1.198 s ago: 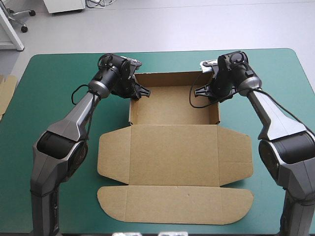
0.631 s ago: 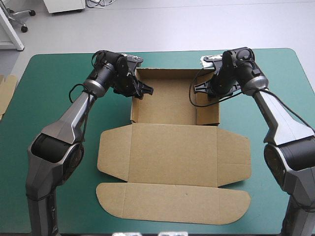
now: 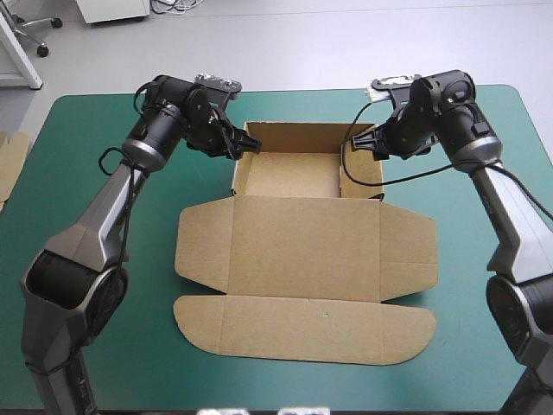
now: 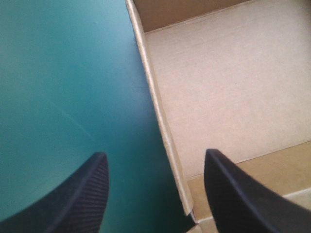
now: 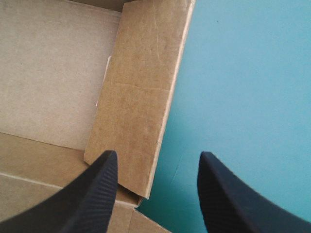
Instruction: Fold the box
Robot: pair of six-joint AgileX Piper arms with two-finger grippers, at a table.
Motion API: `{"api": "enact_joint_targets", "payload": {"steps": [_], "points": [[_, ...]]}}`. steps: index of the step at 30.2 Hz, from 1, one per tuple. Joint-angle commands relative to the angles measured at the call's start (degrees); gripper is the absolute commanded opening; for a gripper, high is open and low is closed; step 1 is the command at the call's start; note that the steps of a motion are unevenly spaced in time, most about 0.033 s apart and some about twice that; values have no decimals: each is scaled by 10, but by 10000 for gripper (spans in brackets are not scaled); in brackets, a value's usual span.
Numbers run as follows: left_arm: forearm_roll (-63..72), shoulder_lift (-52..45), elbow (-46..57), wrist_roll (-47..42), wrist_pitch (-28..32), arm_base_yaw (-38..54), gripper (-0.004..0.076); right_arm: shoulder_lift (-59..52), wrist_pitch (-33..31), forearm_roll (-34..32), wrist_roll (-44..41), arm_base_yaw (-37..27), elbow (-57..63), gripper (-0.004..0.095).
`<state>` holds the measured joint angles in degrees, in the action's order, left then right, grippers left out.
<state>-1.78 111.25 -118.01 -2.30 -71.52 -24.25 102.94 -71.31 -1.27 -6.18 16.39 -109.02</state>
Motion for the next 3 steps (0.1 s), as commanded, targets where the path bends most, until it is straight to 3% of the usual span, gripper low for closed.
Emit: {"api": "enact_joint_targets", "payload": {"steps": [1,3], "points": [[-15,-63,-13,2,0,-3,426,-55,-2,-6,4,-6,-13,484],[-16,-82,-5,3,1,-5,426,-78,9,-6,5,-5,7,477]]}}
